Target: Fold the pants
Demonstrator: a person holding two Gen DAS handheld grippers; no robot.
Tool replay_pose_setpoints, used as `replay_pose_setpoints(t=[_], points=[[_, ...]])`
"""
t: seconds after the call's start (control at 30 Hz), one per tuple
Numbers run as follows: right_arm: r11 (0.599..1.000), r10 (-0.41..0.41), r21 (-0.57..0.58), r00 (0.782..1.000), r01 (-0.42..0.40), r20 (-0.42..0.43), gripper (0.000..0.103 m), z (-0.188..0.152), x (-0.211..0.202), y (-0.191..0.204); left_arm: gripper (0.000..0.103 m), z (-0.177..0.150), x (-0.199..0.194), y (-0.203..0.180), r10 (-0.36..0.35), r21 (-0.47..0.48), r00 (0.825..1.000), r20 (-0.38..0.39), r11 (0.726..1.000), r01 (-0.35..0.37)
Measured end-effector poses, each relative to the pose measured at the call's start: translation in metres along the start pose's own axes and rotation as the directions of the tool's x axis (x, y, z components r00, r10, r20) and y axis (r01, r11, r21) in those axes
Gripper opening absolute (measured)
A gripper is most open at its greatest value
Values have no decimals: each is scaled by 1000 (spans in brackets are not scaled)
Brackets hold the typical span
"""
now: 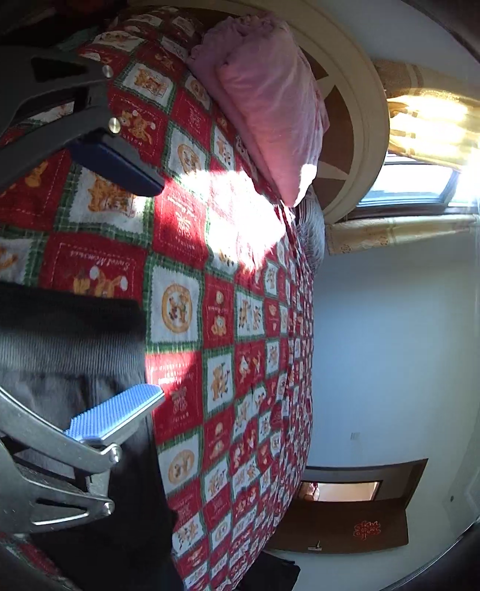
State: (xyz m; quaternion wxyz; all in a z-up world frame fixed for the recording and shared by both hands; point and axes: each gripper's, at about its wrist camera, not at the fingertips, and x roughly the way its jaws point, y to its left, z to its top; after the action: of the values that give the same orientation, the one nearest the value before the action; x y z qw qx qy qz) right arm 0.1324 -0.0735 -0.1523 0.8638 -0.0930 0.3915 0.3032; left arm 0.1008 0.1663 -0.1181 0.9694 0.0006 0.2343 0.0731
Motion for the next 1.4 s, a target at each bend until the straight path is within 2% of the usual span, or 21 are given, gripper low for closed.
replay_pose_setpoints(t=[0.1, 0.17, 0.3, 0.47, 0.53, 0.6, 0.7, 0.77, 0.9, 0.97, 1.07, 1.13, 1.23, 1.33, 1.4], points=[[995, -54, 90, 998, 52, 20, 54, -22, -36, -51, 103, 8, -11, -32, -117, 29, 993, -3, 993, 117], [981, -91, 174, 995, 84, 33, 54, -40, -64, -85, 103, 11, -15, -58, -195, 58, 981, -15, 979, 195], [922, -207, 345, 977, 178, 50, 54, -81, -121, -147, 103, 14, -20, -120, -329, 144, 943, -51, 932, 333], [829, -271, 521, 961, 202, 59, 54, -117, -167, -203, 101, 8, -33, -195, -452, 237, 885, -110, 853, 465], [795, -263, 580, 963, 178, 65, 54, -127, -175, -217, 98, 4, -39, -218, -491, 259, 861, -134, 821, 508], [768, -222, 628, 972, 123, 82, 54, -139, -180, -229, 94, -1, -43, -238, -520, 281, 839, -162, 791, 544], [745, -173, 663, 981, 72, 87, 54, -152, -181, -234, 86, -13, -48, -258, -554, 291, 805, -212, 751, 593], [727, -136, 686, 986, 30, 100, 54, -159, -183, -236, 85, -23, -54, -267, -565, 298, 792, -232, 734, 610], [676, -125, 737, 989, 23, 83, 54, -176, -185, -246, 85, -42, -60, -279, -583, 297, 767, -267, 707, 641], [659, -118, 752, 990, 16, 82, 54, -181, -183, -249, 85, -50, -61, -285, -574, 321, 771, -277, 701, 637], [650, -99, 760, 993, 14, 67, 54, -183, -176, -249, 85, -61, -60, -293, -534, 382, 799, -276, 702, 601], [649, -96, 760, 993, 13, 65, 54, -181, -171, -248, 85, -66, -55, -294, -510, 391, 814, -280, 713, 581], [638, -114, 770, 991, 22, 67, 54, -176, -162, -249, 85, -68, -50, -292, -517, 361, 807, -286, 722, 590], [635, -140, 771, 989, 46, 56, 53, -170, -151, -249, 85, -70, -53, -292, -522, 372, 805, -281, 714, 593], [636, -161, 769, 986, 64, 51, 47, -167, -148, -248, 85, -71, -55, -290, -534, 370, 797, -281, 706, 603]])
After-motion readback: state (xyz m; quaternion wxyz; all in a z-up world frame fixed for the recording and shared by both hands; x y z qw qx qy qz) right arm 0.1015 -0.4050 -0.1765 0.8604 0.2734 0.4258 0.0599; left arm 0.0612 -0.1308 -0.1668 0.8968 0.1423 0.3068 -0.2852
